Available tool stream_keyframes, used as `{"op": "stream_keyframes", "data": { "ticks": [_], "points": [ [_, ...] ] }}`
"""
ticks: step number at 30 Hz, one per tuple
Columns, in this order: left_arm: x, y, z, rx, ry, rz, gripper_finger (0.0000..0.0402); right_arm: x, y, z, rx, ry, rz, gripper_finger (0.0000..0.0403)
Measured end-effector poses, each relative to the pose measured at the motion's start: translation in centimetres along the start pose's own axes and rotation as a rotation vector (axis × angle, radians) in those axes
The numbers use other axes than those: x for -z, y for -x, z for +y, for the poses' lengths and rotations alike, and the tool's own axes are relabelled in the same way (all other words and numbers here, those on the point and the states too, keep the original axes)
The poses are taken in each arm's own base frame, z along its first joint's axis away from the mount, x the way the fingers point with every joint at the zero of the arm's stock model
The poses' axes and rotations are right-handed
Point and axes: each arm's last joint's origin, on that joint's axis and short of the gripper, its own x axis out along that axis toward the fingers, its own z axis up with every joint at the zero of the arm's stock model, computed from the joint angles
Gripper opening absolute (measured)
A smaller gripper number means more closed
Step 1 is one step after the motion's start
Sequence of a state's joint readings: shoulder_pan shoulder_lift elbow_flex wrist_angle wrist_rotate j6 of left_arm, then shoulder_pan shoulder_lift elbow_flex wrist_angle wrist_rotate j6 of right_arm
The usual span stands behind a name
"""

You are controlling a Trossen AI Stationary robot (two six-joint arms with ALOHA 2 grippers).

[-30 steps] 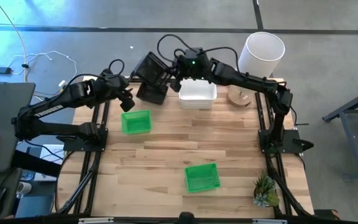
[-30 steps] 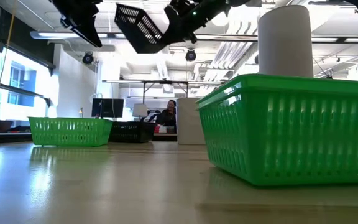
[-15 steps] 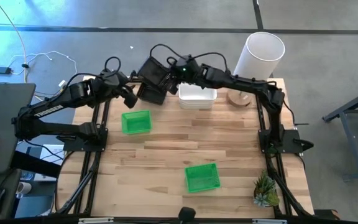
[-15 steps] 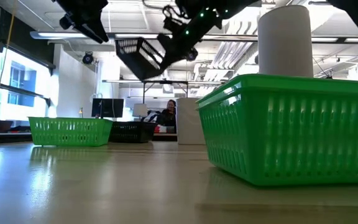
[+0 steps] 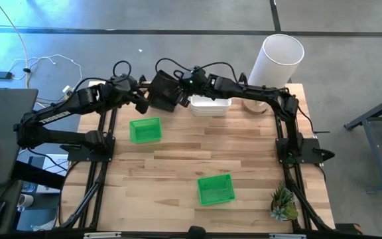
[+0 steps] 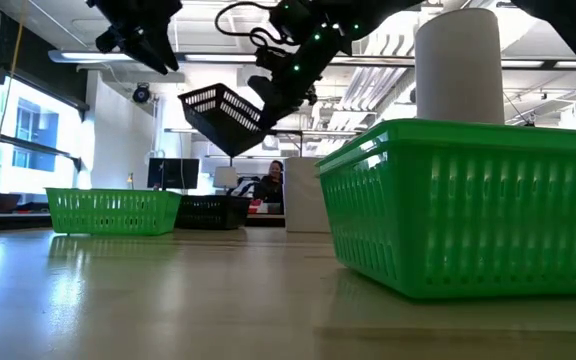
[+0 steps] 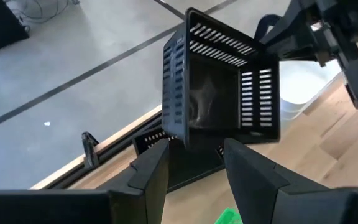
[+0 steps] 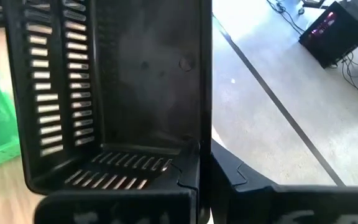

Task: Stack baskets on shelf by color
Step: Stack the bottom black bin on the stacked black bins

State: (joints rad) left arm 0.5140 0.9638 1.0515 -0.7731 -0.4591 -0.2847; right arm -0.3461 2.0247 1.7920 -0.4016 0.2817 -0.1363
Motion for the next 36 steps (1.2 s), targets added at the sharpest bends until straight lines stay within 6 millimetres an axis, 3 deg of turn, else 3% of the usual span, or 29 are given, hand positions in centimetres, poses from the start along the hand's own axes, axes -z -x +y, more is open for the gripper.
{"op": "stream_keyframes", "data": {
  "ticks": [20,36],
  "points": [
    [-0.1,-4.4,-2.0,-0.108,-0.028,0.061,0.014,0.2,0.7,2.3,-0.025,0.048,0.039,0.0],
    [0.1,-5.3,-2.2,-0.166,-0.025,0.079,0.014,-0.2,1.4,3.8,-0.1,0.033,0.03,0.0]
  ]
}}
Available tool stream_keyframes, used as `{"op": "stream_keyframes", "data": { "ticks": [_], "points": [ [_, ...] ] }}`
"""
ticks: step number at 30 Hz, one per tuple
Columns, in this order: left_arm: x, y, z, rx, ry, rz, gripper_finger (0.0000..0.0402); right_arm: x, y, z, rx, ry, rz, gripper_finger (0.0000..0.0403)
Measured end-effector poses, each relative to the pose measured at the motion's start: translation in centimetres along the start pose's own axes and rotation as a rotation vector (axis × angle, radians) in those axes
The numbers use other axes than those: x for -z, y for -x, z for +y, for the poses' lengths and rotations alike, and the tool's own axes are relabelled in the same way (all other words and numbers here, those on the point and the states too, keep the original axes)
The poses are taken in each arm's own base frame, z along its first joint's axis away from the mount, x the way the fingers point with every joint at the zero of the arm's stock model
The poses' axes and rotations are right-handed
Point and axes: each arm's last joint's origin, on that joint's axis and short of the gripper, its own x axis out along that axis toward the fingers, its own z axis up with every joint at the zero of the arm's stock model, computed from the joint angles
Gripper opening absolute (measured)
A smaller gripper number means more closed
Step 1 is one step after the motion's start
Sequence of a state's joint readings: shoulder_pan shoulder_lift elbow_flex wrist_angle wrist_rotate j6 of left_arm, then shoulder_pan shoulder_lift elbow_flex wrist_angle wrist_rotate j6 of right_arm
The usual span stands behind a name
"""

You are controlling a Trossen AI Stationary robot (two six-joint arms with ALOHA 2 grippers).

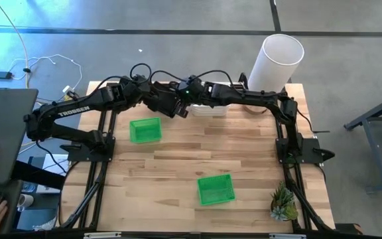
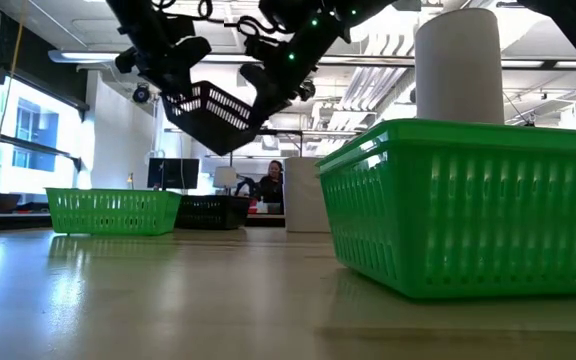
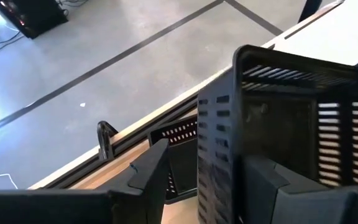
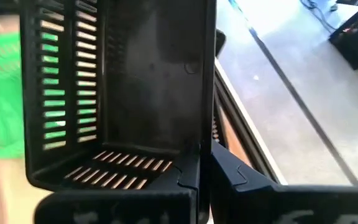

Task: Stack baskets on shelf by color
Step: Stack the bottom black bin on the stacked black bins

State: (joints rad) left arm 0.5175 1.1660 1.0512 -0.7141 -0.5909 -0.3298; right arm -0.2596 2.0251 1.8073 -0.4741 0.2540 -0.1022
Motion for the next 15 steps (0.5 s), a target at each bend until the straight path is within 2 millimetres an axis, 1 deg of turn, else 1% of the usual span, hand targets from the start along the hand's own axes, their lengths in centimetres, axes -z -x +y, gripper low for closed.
{"op": "stream_keyframes", "data": {
  "ticks": [9,12,15],
  "points": [
    [0.3,0.0,0.1,-0.014,-0.011,0.025,0.0137,-1.2,1.2,1.4,-0.044,-0.001,-0.031,0.0],
    [0.3,0.0,0.1,-0.013,-0.01,0.024,0.0121,-1.4,1.4,1.7,-0.036,0.003,-0.037,0.0],
    [0.3,0.0,0.1,-0.012,-0.011,0.025,0.0091,-1.3,1.4,1.7,-0.018,0.007,-0.023,0.0]
  ]
}}
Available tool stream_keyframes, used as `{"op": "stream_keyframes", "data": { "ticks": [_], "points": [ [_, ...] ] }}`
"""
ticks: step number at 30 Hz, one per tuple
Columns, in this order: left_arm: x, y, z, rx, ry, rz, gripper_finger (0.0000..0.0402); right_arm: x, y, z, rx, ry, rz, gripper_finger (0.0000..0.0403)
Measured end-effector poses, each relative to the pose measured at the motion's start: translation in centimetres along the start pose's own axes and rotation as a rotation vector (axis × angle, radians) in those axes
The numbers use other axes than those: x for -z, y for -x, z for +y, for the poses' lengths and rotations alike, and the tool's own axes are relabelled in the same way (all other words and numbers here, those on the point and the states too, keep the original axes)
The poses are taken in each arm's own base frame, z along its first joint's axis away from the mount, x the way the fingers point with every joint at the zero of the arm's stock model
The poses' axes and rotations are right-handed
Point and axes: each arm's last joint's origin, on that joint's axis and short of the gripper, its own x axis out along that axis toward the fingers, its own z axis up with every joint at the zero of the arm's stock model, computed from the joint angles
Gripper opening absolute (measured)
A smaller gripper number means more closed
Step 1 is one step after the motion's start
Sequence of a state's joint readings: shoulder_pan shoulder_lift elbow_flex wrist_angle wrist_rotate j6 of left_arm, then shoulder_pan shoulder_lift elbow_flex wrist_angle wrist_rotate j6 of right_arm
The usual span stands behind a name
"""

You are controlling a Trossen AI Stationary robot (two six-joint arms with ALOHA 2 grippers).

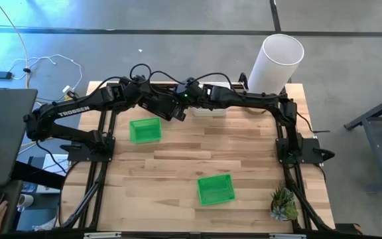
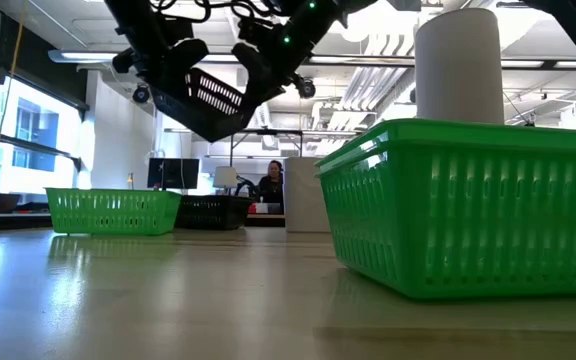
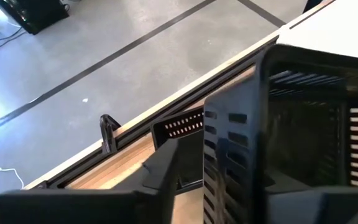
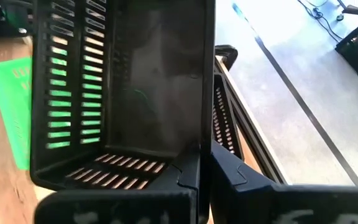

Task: Stack baskets on shelf by color
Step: Stack the bottom black bin on the stacked black bins

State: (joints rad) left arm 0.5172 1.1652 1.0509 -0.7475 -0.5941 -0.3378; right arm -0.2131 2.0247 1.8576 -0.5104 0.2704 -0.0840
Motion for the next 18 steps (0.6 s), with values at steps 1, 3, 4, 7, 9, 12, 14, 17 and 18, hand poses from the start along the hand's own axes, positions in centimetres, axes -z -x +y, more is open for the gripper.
{"op": "stream_keyframes", "data": {
  "ticks": [1,3,4,7,9,12,14,17,18],
  "points": [
    [0.0,0.0,-0.01,0.002,-0.001,0.0,0.0078,-0.01,0.02,-0.02,0.004,-0.002,0.002,0.0],
    [0.0,-0.01,-0.04,0.009,-0.015,0.002,0.005,0.02,0.04,-0.03,0.006,-0.004,0.006,0.0],
    [0.01,-0.01,-0.05,0.014,-0.016,0.004,0.0037,0.02,0.04,-0.03,0.006,-0.004,0.006,0.0],
    [0.03,-0.01,-0.06,0.019,-0.027,0.007,0.0006,0.0,0.04,-0.03,0.007,-0.004,0.005,0.0],
    [0.05,-0.03,-0.07,0.027,-0.027,0.011,0.0006,-0.01,0.04,-0.04,0.008,-0.004,0.004,0.0],
    [0.1,-0.03,-0.1,0.039,-0.029,0.019,0.0002,0.02,0.04,-0.04,0.01,0.013,0.007,0.0],
    [0.1,-0.03,-0.1,0.04,-0.029,0.019,0.0001,-0.03,0.03,-0.07,0.015,0.017,0.002,0.0002],
    [0.11,-0.03,-0.1,0.039,-0.029,0.019,0.0001,-0.09,0.03,-0.08,0.017,0.036,-0.004,0.0018],
    [0.11,-0.03,-0.1,0.039,-0.029,0.019,0.0001,-0.1,0.03,-0.08,0.017,0.04,-0.005,0.0027]
  ]
}}
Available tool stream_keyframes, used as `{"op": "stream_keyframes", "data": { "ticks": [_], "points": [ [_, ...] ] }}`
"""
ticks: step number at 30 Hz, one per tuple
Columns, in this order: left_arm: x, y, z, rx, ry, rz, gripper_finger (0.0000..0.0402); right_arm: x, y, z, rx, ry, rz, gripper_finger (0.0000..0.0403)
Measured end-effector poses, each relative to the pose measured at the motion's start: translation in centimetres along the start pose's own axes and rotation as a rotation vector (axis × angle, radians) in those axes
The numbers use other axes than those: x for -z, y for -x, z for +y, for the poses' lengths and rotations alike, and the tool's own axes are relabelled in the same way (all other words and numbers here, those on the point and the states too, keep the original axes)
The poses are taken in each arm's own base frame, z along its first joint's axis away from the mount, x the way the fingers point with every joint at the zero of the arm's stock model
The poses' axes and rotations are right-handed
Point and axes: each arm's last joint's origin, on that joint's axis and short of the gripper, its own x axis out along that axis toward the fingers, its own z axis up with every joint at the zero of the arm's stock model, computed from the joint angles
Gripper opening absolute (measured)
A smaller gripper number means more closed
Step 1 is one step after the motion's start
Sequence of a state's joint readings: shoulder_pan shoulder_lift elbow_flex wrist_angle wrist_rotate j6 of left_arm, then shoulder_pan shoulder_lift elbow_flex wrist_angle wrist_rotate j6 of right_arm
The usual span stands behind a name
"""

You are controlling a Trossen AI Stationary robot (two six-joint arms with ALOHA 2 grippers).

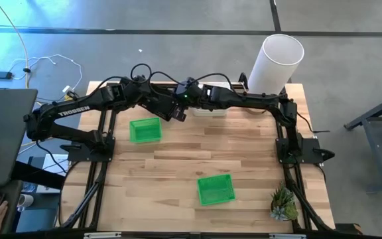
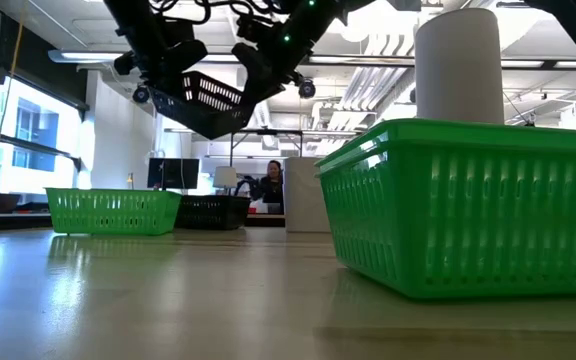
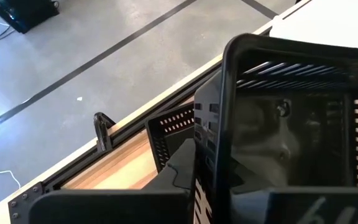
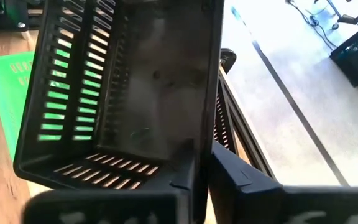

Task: Stack baskets on shelf by color
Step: Stack the bottom black bin on the stacked black bins

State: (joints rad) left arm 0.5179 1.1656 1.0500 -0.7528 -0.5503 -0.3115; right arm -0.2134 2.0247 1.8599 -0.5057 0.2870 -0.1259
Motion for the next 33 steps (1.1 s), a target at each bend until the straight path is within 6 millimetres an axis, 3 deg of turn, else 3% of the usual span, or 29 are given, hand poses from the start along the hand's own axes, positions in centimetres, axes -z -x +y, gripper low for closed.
{"op": "stream_keyframes", "data": {
  "ticks": [6,12,22,33],
  "points": [
    [0.0,-0.2,0.3,0.001,0.01,0.01,0.0,-0.2,0.3,-0.1,0.004,0.026,-0.006,0.0097],
    [-0.2,-0.9,1.6,0.007,0.059,0.047,0.0,-1.5,4.0,-1.6,0.07,0.021,-0.057,0.0139],
    [-0.8,-2.8,3.7,0.018,0.207,0.085,0.0,-2.0,9.4,-3.7,0.179,0.054,-0.036,0.0144],
    [-1.5,-8.3,4.2,0.142,0.337,0.166,0.0,-1.1,11.6,-4.5,0.181,0.078,0.051,0.0144]
  ]
}}
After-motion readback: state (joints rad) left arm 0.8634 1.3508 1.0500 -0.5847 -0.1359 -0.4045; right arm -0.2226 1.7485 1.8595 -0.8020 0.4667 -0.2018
